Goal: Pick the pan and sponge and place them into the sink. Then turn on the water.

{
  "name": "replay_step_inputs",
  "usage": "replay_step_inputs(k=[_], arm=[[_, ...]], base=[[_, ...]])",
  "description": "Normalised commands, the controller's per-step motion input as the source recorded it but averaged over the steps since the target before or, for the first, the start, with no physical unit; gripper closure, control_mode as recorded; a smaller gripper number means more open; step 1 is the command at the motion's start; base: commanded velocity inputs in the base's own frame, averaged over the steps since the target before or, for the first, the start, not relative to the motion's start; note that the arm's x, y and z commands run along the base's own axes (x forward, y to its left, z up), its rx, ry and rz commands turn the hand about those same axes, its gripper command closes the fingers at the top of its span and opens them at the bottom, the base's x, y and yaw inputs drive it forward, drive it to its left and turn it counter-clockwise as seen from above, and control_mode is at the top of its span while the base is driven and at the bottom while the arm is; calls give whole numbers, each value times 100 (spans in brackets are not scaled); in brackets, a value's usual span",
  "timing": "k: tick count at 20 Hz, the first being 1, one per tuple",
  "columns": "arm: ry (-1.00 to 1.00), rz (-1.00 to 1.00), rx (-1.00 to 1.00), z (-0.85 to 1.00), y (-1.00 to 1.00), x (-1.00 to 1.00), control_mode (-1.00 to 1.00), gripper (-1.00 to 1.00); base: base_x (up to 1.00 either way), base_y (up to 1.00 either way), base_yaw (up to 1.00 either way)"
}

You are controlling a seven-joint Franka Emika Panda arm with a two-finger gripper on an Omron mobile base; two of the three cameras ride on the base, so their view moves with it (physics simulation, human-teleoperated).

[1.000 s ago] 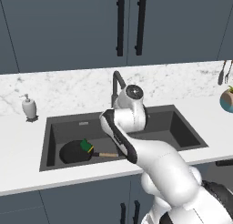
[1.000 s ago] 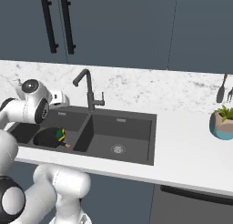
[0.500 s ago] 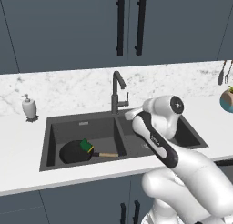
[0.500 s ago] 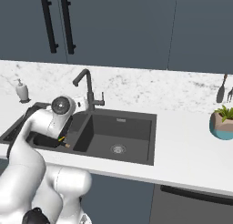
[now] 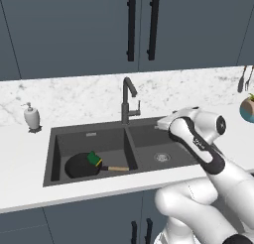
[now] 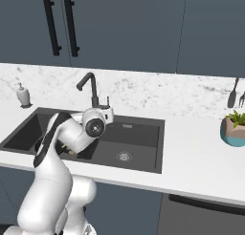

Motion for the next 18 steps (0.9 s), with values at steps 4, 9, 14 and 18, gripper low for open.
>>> replay_step_inputs(k=[4, 9, 14, 18], arm=[[-6, 2, 3, 11, -52, 9, -100, -100], [-5, 0, 0, 0, -17, 40, -100, -100], [-7, 2, 1, 0, 0, 38, -100, -100], [-19, 6, 0, -10, 2, 20, -100, -100]], base=[[0, 0, 0], [0, 0, 0], [0, 0, 0], [0, 0, 0]])
